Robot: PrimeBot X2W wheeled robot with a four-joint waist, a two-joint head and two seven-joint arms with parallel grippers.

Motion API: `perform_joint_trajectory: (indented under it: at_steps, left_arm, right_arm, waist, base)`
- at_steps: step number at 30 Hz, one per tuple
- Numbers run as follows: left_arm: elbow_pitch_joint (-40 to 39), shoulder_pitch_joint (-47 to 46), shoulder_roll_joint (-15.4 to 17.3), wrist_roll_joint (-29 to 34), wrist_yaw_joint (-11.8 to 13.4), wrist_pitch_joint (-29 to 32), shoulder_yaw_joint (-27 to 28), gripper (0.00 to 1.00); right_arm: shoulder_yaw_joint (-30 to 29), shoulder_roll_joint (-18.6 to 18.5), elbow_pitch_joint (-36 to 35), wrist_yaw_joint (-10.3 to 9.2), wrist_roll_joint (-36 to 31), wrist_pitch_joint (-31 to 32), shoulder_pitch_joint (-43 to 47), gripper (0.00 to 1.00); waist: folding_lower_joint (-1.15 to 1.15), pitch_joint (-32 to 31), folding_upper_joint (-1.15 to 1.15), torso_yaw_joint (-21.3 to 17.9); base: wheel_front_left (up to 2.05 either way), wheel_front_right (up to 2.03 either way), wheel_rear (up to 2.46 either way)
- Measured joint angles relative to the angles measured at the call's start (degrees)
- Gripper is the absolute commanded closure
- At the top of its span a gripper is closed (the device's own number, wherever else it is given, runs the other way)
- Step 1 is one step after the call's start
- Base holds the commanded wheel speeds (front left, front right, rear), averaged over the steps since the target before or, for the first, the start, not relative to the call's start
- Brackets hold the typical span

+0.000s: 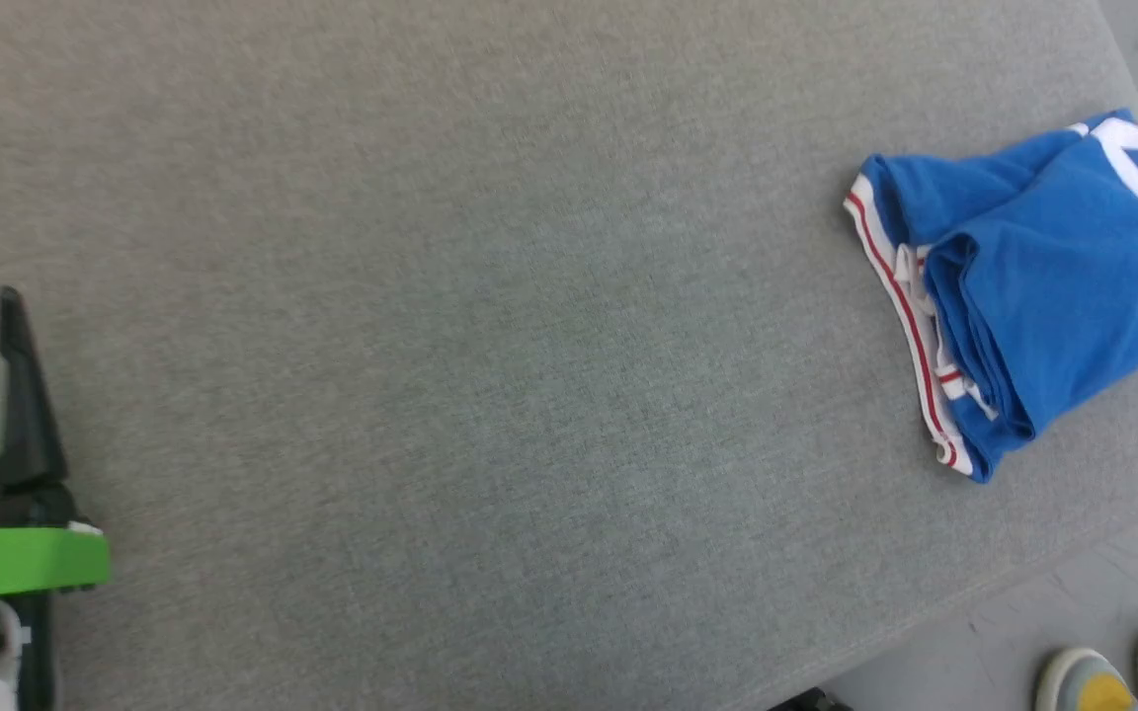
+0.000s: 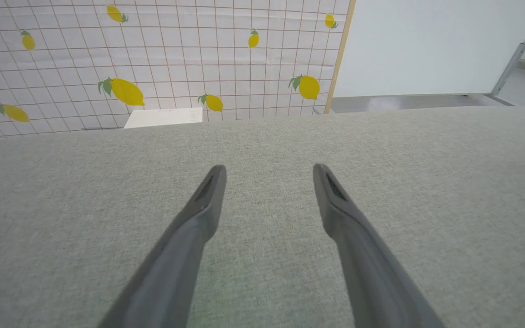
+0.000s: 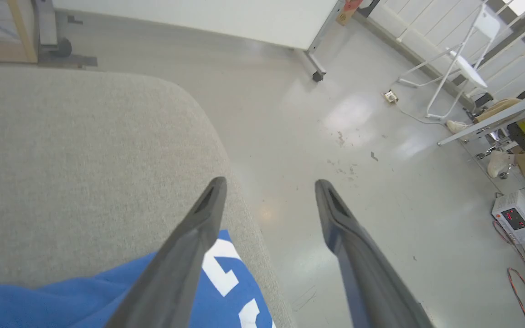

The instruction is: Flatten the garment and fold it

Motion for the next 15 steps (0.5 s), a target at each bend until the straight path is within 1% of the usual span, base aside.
perform_joint_trajectory:
  at_steps: [1,5,7,8,11,13,15]
  left_arm:
    - [0.71,-0.11,-0.52,-0.01,0.00,-0.62,-0.27,0.00]
    - [4.24,-0.43,-2.94,-0.26,0.01,-3.37,-2.04,0.00]
    - [5.86,-0.69,-3.93,-0.35,0.02,-4.33,-2.85,0.00]
    - [6.49,-0.83,-4.35,-0.37,0.04,-4.64,-3.14,0.00]
    - [8.26,-1.27,-5.70,-0.40,0.13,-5.87,-3.79,0.00]
    - [9.68,-1.99,-6.39,-0.34,0.15,-6.46,-4.17,0.00]
    - [10.83,-2.75,-7.02,-0.32,0.16,-6.90,-4.56,0.00]
  right_arm:
    - [0.18,0.19,-1.46,0.00,1.01,-1.75,-0.30,0.00]
    - [5.13,0.19,-8.83,0.00,4.59,-7.94,-0.36,0.00]
    - [5.70,1.42,-12.29,-0.01,7.16,-11.15,-0.32,0.00]
    - [6.49,1.67,-13.59,-0.01,7.43,-12.26,-0.08,0.00]
    - [7.46,4.75,-17.98,-0.02,8.88,-15.88,1.77,0.00]
    - [7.71,8.12,-20.16,-0.02,9.77,-18.51,4.10,0.00]
    - [8.14,10.74,-21.46,-0.01,9.70,-20.98,6.60,0.00]
  waist:
    - [0.00,-0.64,0.00,0.18]
    - [0.00,-4.32,0.00,1.41]
    - [0.00,-6.52,0.00,2.40]
    - [-0.01,-7.47,0.00,2.90]
    - [-0.01,-10.68,0.00,4.85]
    - [-0.01,-12.75,0.00,6.48]
    - [-0.01,-14.33,0.00,8.14]
  base:
    - [0.00,0.00,0.00]
    - [0.00,0.00,0.00]
    - [0.00,0.00,0.00]
    - [0.00,0.00,0.00]
    - [0.00,0.00,0.00]
    - [0.00,0.00,0.00]
    - [0.00,0.00,0.00]
